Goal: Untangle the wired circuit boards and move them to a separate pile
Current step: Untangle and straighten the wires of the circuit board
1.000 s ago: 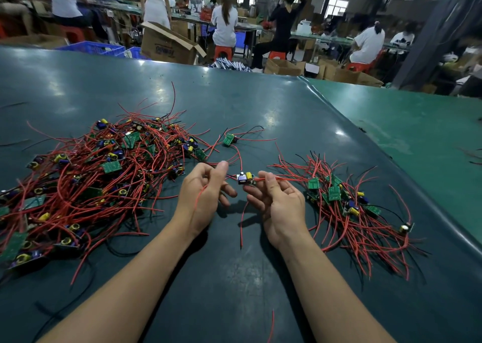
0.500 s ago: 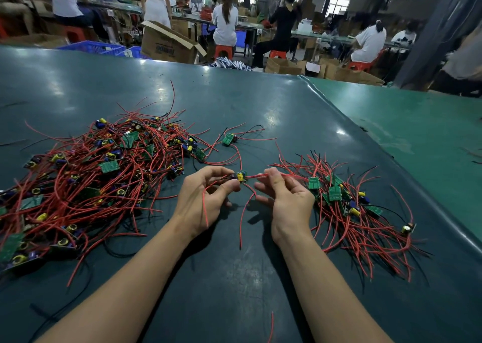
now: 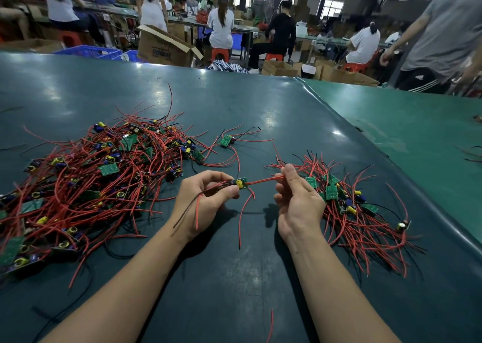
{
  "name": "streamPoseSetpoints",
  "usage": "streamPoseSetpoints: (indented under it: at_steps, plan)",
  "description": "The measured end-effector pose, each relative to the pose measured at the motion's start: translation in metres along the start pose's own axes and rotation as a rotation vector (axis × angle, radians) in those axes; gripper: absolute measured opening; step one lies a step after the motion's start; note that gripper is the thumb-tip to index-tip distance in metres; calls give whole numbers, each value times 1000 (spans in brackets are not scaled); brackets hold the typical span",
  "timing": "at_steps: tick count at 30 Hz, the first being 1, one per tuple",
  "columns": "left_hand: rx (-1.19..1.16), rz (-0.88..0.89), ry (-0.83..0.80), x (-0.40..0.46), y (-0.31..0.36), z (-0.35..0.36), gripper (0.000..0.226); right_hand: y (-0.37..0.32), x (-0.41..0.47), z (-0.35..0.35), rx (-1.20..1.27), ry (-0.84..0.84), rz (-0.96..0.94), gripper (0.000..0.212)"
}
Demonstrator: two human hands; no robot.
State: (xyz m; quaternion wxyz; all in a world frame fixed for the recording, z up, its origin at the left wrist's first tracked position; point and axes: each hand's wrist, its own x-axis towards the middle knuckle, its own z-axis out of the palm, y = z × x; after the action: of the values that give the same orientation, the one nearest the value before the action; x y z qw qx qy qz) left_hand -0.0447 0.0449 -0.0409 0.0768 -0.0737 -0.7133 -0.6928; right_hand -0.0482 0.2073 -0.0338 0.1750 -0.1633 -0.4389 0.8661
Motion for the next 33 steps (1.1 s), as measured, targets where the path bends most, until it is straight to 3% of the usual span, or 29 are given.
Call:
streamPoseSetpoints:
  at_steps: [5, 13, 33]
  plan:
    - [-16, -55, -68, -5, 3, 2, 12, -2, 3, -1, -28, 67, -93, 11]
    - [-114, -75, -12, -5, 6, -4, 12, 0, 0, 0, -96, 80, -102, 11]
    - [-155, -94, -71, -5, 7, -7, 10, 1, 9, -2, -66, 149, -184, 25]
